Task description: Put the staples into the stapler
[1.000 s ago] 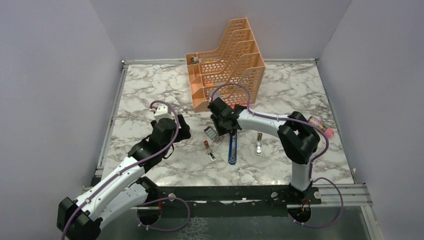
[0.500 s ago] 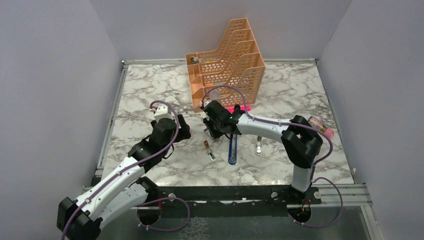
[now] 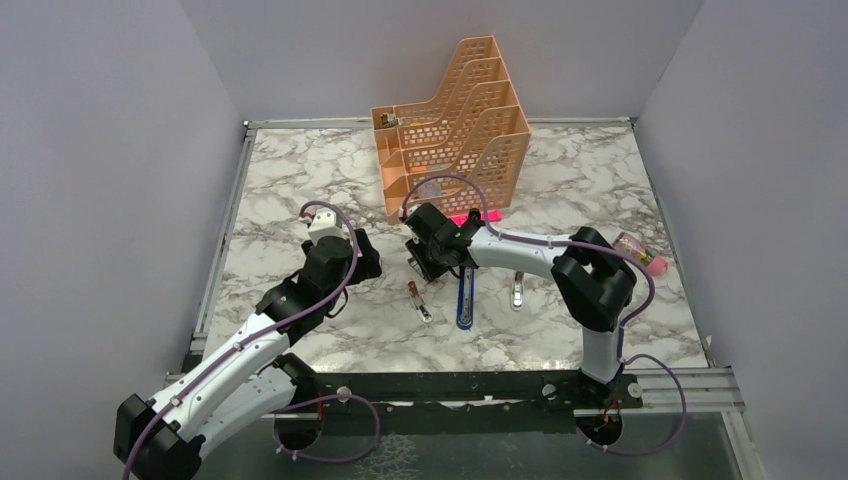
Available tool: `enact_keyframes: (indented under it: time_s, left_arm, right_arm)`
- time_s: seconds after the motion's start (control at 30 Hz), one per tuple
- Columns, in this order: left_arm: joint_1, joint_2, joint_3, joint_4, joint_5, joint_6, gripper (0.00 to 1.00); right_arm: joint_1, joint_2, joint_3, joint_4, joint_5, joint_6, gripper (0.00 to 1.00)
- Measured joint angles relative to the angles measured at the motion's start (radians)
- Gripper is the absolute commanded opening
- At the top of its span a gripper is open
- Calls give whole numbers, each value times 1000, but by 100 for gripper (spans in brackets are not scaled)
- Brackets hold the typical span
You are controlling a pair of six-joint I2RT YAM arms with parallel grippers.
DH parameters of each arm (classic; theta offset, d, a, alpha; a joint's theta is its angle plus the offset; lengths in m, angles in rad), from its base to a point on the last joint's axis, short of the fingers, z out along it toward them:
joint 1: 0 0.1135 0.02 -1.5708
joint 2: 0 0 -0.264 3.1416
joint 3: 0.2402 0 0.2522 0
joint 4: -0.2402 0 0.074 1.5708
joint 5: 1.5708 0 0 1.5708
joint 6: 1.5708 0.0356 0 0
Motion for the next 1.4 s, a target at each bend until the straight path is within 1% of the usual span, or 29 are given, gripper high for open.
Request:
enact_keyframes:
  time_s: [0.23, 0.37, 0.67, 0.87, 1.2, 1.4]
  left_arm:
    - [0, 0, 0, 0, 0, 0, 82]
    - [0, 0, 0, 0, 0, 0, 82]
    - [0, 3, 0, 0, 0, 0, 82]
    - [0, 3, 0, 0, 0, 0, 82]
    - [0, 3, 0, 0, 0, 0, 82]
    - [0, 3, 0, 0, 0, 0, 82]
  right_arm:
    - [0, 1, 1, 0, -9, -13, 35]
    - [1, 8, 1, 0, -15, -20, 32]
    - [5, 20, 2, 0, -14, -27, 32]
    - [6, 20, 3, 0, -13, -27, 24]
    - [6, 13, 3, -3, -9, -26, 24]
    - [6, -28, 3, -17, -9, -26, 24]
